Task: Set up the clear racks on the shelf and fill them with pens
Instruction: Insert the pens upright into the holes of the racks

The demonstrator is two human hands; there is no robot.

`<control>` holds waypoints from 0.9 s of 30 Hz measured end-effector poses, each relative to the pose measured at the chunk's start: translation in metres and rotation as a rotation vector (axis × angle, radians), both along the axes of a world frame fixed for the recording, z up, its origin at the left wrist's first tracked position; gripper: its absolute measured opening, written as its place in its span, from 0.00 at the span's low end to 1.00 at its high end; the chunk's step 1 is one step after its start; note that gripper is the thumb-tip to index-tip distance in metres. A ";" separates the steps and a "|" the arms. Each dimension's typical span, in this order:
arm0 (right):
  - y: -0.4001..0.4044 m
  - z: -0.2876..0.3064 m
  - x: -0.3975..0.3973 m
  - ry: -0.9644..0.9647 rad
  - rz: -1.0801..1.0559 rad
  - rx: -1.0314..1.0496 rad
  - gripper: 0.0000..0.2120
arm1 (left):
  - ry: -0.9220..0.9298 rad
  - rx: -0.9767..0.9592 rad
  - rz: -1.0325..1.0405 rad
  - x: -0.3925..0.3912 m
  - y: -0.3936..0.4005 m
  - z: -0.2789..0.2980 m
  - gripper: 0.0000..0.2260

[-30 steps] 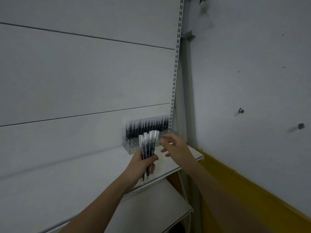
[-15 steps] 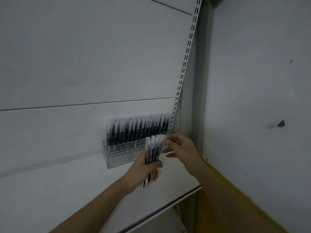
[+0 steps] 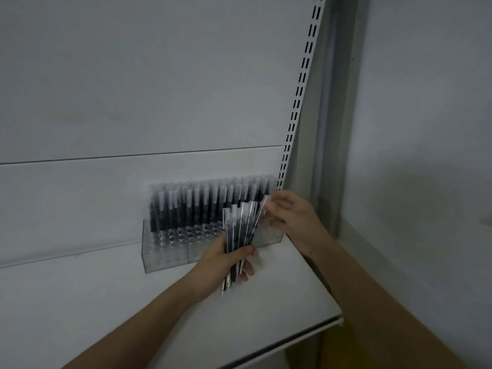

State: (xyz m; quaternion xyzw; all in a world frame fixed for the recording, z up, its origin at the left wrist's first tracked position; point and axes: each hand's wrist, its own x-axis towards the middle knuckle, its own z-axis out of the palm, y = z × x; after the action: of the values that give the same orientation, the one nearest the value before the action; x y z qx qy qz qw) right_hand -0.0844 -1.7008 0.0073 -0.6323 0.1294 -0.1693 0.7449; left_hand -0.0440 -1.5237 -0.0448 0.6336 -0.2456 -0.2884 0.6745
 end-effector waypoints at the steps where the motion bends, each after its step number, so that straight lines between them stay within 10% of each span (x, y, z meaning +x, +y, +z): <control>1: -0.007 0.003 0.003 -0.025 -0.026 -0.024 0.10 | 0.013 0.002 0.022 -0.001 -0.004 -0.002 0.07; 7: -0.045 0.026 0.019 -0.250 -0.306 -0.330 0.08 | -0.004 0.006 0.213 -0.006 -0.018 -0.020 0.07; 27: -0.026 -0.025 0.045 -0.221 -0.161 -0.823 0.11 | -0.053 -0.043 0.311 -0.007 -0.014 -0.029 0.05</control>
State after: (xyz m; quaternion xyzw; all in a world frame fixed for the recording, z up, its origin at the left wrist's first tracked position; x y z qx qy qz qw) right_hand -0.0391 -1.7263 -0.0173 -0.8425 0.0192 -0.3309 0.4247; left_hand -0.0506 -1.5373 -0.0743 0.6567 -0.1684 -0.1584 0.7178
